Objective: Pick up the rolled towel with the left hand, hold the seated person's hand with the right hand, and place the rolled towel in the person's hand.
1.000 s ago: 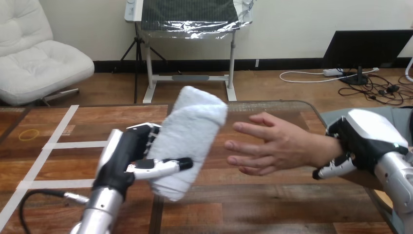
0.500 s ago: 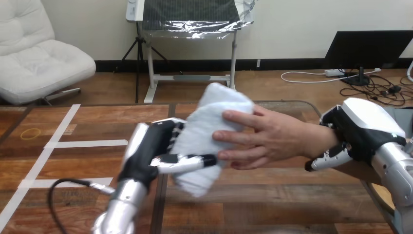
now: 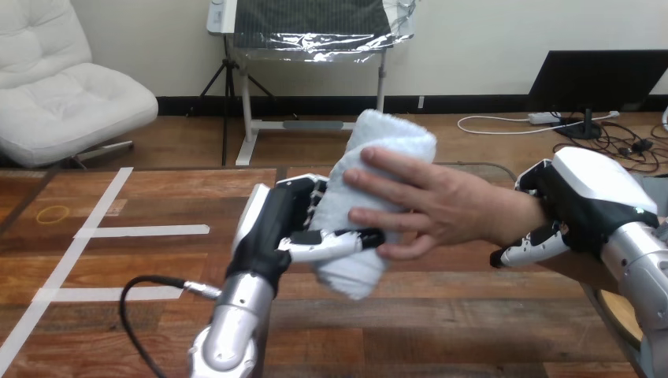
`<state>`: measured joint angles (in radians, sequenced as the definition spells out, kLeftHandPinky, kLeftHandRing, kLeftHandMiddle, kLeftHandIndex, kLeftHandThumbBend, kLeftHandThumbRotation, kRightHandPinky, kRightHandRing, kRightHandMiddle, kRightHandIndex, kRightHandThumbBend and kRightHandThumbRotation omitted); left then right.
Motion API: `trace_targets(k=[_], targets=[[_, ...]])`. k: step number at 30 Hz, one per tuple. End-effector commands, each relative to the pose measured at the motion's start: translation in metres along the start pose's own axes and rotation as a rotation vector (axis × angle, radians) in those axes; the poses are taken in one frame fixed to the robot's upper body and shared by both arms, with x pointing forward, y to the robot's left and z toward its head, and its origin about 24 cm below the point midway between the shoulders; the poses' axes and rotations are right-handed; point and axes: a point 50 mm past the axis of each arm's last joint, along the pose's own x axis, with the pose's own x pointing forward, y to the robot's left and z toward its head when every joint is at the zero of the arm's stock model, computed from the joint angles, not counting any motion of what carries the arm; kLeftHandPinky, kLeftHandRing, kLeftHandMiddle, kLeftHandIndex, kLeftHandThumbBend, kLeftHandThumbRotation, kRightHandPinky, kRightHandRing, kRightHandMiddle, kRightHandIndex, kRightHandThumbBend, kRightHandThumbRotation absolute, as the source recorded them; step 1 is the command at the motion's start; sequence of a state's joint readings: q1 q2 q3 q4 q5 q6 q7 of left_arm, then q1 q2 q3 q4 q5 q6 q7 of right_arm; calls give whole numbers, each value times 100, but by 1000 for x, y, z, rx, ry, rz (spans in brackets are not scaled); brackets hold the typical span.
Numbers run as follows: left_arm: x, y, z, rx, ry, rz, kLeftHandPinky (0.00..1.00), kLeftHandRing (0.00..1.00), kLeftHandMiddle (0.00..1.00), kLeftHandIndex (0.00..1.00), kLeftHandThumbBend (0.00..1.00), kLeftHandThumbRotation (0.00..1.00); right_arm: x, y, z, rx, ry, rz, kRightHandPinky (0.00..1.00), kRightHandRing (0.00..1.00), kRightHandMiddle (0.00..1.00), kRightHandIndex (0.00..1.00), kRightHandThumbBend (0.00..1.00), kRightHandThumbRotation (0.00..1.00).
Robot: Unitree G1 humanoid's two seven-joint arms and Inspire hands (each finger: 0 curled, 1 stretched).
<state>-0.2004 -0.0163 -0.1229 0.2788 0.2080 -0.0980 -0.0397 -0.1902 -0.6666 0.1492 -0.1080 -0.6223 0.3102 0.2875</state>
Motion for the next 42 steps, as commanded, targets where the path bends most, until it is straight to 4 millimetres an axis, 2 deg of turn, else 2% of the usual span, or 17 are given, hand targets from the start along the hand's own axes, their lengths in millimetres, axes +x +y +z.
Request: trace_targets(k=[1, 13, 26, 42], targets=[[30, -48, 69, -10, -234, -153, 35, 37, 42, 50, 59, 0, -2, -33, 5, 8, -24, -124, 12, 19, 28, 36, 66, 0], [23, -78, 80, -55, -264, -230, 33, 37, 42, 49, 58, 0, -6, -33, 5, 28, -16, -117, 12, 19, 28, 36, 65, 0], [10, -96, 84, -117, -240, -283, 31, 35, 40, 47, 57, 0, -10, -31, 4, 41, -29, -121, 12, 19, 28, 34, 67, 0], [1, -97, 75, -137, -196, -308, 31, 35, 40, 48, 55, 0, -9, -23, 0, 65, -20, -86, 16, 22, 31, 36, 70, 0]])
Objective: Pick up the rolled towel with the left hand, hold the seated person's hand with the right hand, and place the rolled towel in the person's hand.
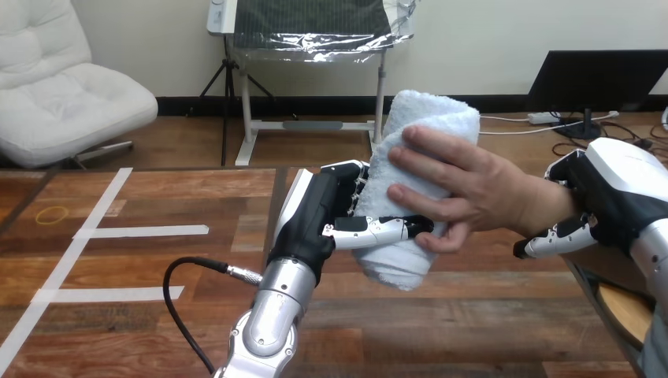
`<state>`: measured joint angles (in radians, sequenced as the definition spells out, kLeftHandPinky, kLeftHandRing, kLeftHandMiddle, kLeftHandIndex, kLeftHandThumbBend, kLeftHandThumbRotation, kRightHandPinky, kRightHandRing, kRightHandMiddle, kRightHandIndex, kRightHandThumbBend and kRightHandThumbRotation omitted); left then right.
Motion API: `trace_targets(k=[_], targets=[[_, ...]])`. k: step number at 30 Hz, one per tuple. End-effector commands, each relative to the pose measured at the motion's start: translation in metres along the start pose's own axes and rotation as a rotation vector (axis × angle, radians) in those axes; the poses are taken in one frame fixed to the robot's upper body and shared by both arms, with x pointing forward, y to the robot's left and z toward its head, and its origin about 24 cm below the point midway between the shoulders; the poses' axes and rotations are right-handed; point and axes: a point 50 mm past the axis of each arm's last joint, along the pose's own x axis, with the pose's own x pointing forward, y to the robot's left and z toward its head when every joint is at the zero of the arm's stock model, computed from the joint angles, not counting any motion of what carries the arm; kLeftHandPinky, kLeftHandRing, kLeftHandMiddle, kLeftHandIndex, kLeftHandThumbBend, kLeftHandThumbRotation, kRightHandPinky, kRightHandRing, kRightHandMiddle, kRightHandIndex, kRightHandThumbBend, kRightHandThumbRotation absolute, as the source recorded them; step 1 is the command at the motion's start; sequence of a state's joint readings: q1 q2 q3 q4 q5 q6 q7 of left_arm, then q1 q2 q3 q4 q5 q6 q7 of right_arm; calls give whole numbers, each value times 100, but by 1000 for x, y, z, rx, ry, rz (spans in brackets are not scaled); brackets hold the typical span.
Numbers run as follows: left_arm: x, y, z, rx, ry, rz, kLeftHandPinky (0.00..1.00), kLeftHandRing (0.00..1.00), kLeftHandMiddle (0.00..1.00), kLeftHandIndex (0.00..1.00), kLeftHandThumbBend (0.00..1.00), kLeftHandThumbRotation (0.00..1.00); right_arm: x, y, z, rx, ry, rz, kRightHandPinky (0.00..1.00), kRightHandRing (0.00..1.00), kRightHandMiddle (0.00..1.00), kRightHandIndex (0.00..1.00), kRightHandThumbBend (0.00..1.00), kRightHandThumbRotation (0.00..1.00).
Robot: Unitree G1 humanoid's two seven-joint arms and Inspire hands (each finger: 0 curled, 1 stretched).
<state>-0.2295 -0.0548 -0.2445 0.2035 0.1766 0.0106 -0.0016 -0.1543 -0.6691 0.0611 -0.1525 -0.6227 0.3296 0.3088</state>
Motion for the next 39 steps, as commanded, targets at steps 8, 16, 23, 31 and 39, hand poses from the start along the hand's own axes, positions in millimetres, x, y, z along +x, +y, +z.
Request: trace_targets(k=[8, 16, 23, 31, 39], targets=[[-2, -64, 43, -98, -144, -231, 31, 35, 40, 48, 55, 0, 1, -5, 11, 4, -66, -16, 16, 23, 31, 37, 73, 0], [-2, -60, 38, -77, -140, -226, 31, 35, 41, 49, 55, 0, 3, 2, 10, -46, -52, 35, 20, 28, 38, 42, 77, 0], [-1, -55, 35, -63, -139, -235, 30, 35, 40, 49, 55, 0, 6, 8, 11, -88, -35, 70, 41, 53, 60, 61, 80, 0], [-2, -46, 34, 30, -151, -290, 31, 35, 40, 49, 55, 0, 6, 13, 13, -107, -32, 82, 61, 73, 77, 76, 81, 3], [-5, -37, 33, 119, -148, -348, 34, 39, 43, 52, 53, 1, 5, 16, 14, -105, -39, 100, 72, 84, 84, 83, 81, 1]])
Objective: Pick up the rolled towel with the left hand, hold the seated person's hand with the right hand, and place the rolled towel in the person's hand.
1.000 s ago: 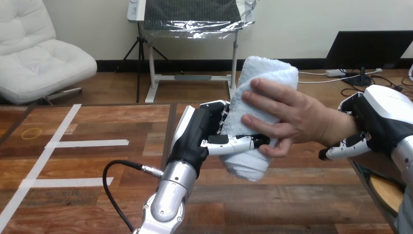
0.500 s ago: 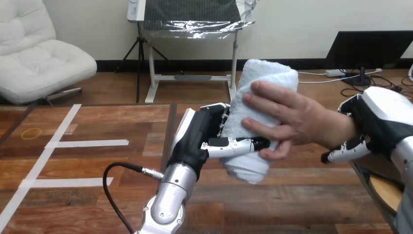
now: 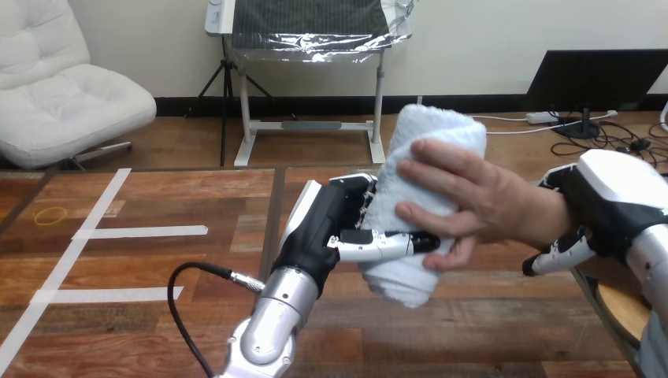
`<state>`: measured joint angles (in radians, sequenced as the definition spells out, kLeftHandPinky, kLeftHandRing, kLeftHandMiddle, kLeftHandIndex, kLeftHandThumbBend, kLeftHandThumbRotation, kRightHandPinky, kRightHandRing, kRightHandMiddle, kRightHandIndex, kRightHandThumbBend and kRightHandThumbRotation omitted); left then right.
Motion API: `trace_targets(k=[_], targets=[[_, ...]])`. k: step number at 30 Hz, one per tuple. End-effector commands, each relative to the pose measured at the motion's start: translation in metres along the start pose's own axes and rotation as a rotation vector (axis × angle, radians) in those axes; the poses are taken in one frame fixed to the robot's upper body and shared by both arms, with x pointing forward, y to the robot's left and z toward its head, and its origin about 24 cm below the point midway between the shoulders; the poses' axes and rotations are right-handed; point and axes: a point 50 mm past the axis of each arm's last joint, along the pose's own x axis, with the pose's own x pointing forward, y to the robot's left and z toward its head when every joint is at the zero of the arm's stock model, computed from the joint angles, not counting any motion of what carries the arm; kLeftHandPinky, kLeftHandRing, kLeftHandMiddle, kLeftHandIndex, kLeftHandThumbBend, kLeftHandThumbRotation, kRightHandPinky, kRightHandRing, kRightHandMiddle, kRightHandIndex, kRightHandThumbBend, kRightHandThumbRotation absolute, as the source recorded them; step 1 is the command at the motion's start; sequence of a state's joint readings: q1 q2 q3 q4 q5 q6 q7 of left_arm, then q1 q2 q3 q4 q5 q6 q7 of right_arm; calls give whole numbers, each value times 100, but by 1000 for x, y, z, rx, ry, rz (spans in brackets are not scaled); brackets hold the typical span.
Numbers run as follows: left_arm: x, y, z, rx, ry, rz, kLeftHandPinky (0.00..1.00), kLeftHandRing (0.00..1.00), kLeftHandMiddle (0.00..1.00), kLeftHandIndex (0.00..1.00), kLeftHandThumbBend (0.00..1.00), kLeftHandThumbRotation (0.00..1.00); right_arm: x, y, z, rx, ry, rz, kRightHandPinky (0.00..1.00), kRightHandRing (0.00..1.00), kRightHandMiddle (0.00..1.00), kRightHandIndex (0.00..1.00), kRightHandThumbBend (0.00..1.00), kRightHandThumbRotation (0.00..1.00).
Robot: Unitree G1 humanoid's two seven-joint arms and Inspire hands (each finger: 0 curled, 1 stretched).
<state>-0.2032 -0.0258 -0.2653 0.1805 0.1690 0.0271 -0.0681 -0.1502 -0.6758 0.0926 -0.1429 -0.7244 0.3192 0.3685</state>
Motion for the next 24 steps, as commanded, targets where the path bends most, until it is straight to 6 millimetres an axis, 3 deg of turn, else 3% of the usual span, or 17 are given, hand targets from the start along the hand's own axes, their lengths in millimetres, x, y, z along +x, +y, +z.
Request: trace_targets(k=[1, 14, 24], targets=[[1, -31, 39, 142, -171, -287, 35, 39, 45, 52, 53, 2, 5, 7, 15, 4, -63, 37, 73, 85, 85, 84, 81, 1], [-22, -2, 33, 186, -154, -362, 44, 53, 61, 75, 54, 9, -3, 5, 16, -2, -73, 27, 89, 98, 92, 87, 78, 0], [-47, 21, 24, 160, -103, -353, 48, 58, 67, 82, 54, 10, -9, 1, 13, -41, -66, 25, 90, 99, 92, 87, 76, 1]])
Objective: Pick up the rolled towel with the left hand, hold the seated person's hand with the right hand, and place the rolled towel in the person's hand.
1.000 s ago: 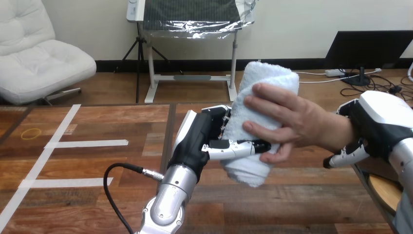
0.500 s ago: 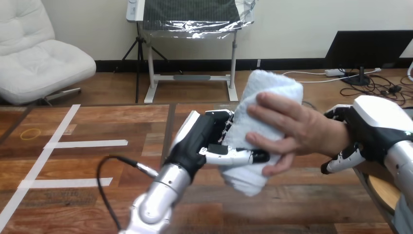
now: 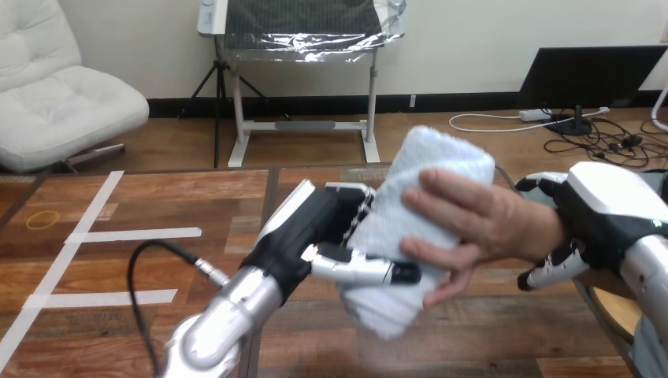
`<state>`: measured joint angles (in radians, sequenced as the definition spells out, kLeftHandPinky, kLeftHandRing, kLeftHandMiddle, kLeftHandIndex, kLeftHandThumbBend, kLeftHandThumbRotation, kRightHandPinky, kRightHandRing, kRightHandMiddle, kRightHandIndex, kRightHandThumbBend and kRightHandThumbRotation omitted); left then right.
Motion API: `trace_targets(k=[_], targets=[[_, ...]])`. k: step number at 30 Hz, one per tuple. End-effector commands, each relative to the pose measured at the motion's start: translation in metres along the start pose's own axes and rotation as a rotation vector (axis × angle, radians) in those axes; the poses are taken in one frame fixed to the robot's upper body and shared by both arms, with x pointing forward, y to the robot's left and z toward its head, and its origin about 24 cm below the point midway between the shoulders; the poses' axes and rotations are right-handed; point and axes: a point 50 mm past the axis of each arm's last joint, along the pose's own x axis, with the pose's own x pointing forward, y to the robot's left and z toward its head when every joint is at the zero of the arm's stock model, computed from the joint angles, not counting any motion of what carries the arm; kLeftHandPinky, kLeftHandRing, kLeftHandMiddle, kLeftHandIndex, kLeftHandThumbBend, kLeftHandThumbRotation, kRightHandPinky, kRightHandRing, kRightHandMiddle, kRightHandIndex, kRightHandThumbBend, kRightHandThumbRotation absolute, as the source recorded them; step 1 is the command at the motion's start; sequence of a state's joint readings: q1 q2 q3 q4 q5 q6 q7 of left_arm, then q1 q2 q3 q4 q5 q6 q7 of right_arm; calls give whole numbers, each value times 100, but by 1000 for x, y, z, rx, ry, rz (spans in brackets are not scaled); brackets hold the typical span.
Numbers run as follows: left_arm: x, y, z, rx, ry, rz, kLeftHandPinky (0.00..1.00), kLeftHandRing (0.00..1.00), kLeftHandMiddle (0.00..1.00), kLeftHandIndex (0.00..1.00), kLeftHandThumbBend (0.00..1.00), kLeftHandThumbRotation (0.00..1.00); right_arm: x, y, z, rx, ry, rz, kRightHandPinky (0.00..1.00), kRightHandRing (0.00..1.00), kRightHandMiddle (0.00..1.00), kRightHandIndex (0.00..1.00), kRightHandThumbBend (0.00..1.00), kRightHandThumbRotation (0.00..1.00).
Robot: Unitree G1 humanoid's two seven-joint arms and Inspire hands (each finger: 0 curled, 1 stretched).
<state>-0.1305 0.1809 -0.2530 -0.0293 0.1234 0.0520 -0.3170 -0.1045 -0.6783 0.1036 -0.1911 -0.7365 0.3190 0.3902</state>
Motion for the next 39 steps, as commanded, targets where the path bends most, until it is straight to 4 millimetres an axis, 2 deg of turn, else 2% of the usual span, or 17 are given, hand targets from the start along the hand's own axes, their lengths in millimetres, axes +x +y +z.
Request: trace_targets(k=[1, 19, 30, 39], targets=[[-21, -9, 16, 32, -73, -151, 49, 59, 67, 83, 54, 10, -3, -7, 9, -25, -48, -13, 90, 99, 92, 87, 76, 1], [-75, 20, -3, 10, -13, -92, 48, 60, 69, 80, 52, 13, -18, -12, 6, -10, -55, -13, 86, 97, 92, 85, 76, 0], [-101, 36, -7, 12, 16, -28, 50, 61, 69, 79, 52, 10, -25, -12, 6, 5, -52, -8, 86, 95, 92, 85, 76, 0], [-119, 48, -9, 90, 42, 65, 53, 63, 69, 78, 53, 9, -30, -13, 7, 33, -60, -13, 85, 94, 92, 85, 77, 0]])
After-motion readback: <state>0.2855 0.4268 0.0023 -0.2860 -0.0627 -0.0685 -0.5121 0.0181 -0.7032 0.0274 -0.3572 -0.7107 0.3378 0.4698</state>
